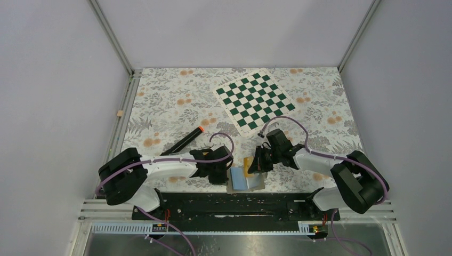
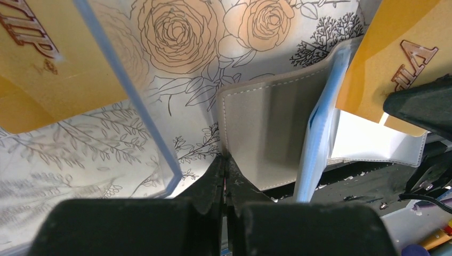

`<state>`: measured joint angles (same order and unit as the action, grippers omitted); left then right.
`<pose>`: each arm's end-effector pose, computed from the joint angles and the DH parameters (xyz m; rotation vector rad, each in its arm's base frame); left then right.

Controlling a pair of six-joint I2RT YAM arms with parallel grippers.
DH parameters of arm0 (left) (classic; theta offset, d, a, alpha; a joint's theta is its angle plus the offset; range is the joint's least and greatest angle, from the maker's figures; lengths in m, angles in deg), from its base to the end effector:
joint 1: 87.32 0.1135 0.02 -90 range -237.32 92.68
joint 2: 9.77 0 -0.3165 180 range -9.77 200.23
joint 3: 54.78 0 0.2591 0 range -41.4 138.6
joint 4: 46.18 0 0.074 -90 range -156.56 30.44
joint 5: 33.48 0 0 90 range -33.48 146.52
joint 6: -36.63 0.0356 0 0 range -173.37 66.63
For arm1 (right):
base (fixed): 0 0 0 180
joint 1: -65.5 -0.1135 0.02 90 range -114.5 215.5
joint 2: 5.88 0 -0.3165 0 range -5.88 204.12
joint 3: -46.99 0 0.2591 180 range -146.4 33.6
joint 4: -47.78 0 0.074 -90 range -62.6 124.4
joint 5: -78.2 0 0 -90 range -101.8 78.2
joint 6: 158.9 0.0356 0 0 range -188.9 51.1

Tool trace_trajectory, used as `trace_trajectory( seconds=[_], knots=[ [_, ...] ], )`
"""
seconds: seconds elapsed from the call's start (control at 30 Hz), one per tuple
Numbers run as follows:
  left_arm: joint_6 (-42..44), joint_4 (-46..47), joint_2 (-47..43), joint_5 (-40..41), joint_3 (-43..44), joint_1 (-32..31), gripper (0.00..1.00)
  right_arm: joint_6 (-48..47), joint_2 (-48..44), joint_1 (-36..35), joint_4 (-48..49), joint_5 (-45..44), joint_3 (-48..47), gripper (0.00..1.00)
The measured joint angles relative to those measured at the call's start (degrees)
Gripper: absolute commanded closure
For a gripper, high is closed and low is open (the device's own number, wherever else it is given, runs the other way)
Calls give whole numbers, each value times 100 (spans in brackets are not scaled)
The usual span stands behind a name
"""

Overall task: Put the credit cards into the card holder
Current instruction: Insert the credit card into the card holder.

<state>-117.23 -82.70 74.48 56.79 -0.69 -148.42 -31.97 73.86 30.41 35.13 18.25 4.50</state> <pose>0.1237 -0.2238 0.1976 -0.0713 2.9019 -0.5281 0.1840 0.1511 0.1879 -0.2165 2.6479 1.1415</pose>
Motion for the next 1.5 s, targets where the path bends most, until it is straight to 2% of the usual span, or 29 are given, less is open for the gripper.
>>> trace_trajectory(
  seconds=[0.2, 0.5, 0.9, 1.5],
  knots=[
    [42, -85, 68, -9, 81, 0, 100, 48, -52, -2, -17, -9, 15, 100],
    [39, 22, 254, -92, 223, -70, 100, -107, -511, -22, -708, -240, -4, 100],
    [57, 57, 369, -120, 321, -109, 100, -199, -520, -26, -820, -286, -9, 100],
    [57, 13, 407, -129, 363, -109, 100, 280, -560, 4, 105, -72, 514, 100]
  ],
)
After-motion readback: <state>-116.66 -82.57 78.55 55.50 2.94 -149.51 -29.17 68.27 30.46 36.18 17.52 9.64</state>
